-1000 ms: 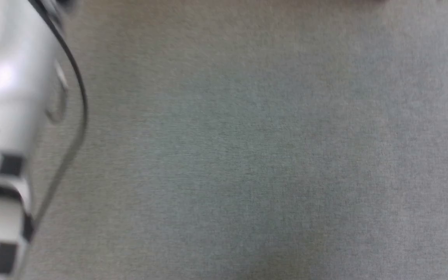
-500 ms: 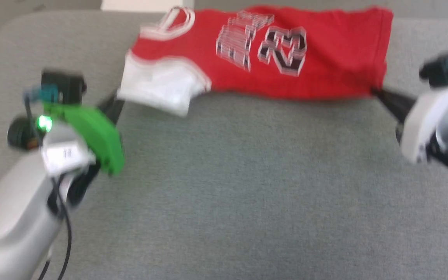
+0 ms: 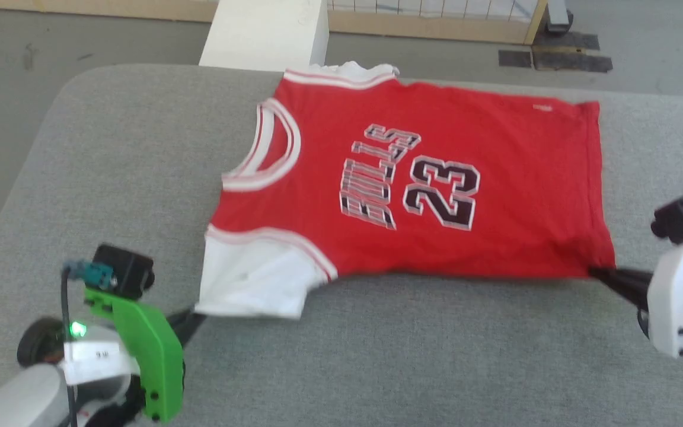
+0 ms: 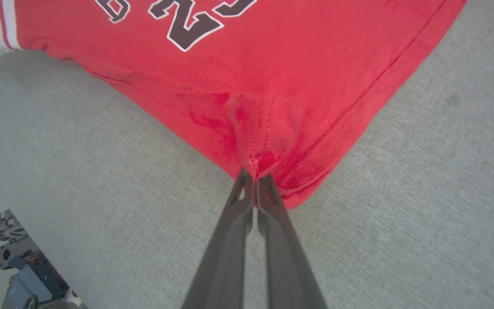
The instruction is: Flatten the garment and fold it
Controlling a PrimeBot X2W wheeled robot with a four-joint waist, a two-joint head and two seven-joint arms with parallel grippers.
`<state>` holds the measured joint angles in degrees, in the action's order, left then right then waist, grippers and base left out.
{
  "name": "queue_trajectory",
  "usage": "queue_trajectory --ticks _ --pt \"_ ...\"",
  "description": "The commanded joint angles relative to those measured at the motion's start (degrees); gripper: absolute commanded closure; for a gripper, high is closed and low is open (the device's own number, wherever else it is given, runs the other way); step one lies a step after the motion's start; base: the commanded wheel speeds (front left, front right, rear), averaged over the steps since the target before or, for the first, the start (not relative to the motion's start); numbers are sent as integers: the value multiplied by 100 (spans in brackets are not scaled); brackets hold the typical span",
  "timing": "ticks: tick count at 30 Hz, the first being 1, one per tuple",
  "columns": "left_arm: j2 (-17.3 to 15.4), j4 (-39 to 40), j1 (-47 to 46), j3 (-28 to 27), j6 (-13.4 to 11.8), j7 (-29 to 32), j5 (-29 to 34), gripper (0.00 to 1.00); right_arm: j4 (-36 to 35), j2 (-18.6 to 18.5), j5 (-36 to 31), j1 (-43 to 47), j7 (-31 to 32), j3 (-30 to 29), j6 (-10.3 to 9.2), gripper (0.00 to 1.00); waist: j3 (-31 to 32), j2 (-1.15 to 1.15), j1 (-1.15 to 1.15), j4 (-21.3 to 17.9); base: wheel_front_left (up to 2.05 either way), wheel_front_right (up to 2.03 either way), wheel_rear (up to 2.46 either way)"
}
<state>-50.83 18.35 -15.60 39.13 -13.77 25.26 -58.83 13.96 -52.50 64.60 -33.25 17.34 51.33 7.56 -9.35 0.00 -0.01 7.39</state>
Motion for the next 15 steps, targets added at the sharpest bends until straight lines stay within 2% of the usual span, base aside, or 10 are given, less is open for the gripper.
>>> queue_trajectory --ticks 1,7,15 --pt "-108 123 174 26 -60 78 -78 100 -139 -110 100 202 123 -11 -8 100 116 0 1 31 0 0 0" --pt "-335 491 642 223 -90 437 -440 100 -513 -513 408 732 617 -70 -8 100 317 0 1 10 0 0 0" --pt "-566 820 1067 489 -75 835 -771 100 -731 -761 676 1276 966 -311 -8 100 450 0 1 -33 0 0 0"
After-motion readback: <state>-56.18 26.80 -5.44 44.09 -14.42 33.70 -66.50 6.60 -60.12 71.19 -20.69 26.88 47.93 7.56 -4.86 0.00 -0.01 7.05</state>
